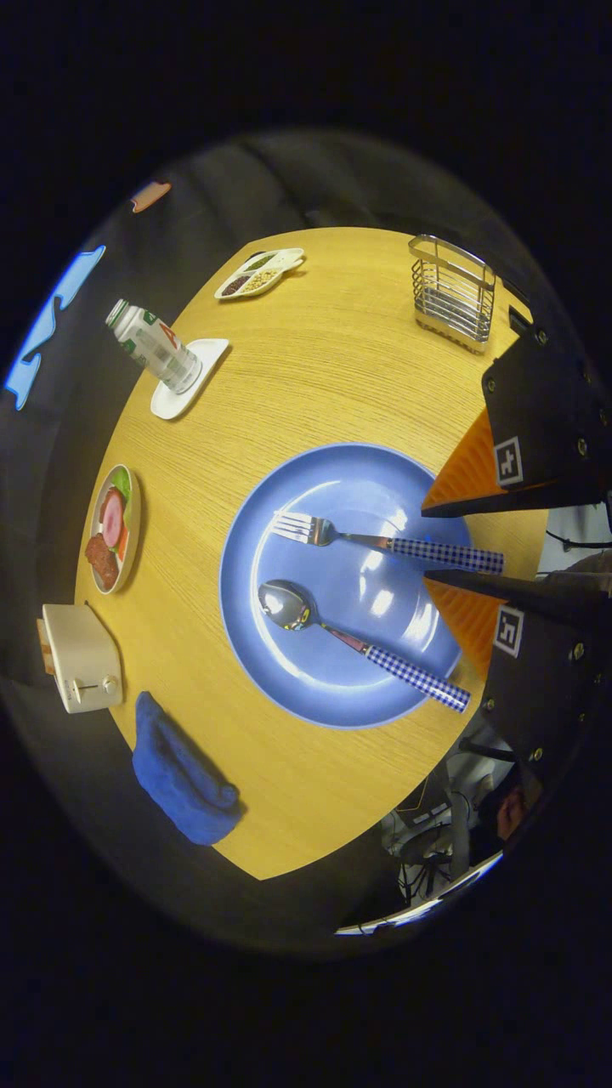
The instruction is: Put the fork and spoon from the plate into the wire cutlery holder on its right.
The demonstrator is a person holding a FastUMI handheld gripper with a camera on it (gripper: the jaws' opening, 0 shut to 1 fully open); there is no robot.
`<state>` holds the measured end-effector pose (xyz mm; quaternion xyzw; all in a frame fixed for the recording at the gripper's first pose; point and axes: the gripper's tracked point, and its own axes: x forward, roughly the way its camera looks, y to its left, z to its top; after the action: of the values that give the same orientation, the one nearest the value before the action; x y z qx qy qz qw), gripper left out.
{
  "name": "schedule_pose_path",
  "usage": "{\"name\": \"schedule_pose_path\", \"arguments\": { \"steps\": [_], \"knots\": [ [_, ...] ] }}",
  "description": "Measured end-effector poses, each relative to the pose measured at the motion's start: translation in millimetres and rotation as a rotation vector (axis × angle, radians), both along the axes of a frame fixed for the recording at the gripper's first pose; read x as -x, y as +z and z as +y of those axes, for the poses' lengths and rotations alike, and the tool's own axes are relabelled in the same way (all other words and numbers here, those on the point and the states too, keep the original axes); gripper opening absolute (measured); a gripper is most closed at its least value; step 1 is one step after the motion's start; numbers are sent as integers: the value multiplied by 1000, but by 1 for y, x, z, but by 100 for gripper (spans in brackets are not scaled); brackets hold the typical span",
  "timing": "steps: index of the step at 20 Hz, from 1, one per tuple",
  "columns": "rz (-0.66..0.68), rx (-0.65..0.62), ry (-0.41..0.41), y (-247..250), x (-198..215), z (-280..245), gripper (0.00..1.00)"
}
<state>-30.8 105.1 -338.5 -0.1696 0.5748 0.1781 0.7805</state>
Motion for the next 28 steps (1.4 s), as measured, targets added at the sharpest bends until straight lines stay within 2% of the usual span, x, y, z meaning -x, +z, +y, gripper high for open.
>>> {"name": "schedule_pose_path", "arguments": {
  "steps": [9, 10, 11, 14, 15, 17, 22, 28],
  "knots": [
    [131, 83, 1, -25, -2, 1, 37],
    [129, 132, -9, -9, -9, -3, 36],
    [162, 127, -6, -17, -9, 0, 10],
    [226, 129, 16, -27, -7, -3, 12],
    [228, 149, 49, -19, -10, -6, 2],
    [252, 162, 108, -17, -9, -13, 2],
    [309, 185, 181, 14, -10, -36, 2],
    [363, 179, 225, 57, 2, -69, 2]
  ]
}}
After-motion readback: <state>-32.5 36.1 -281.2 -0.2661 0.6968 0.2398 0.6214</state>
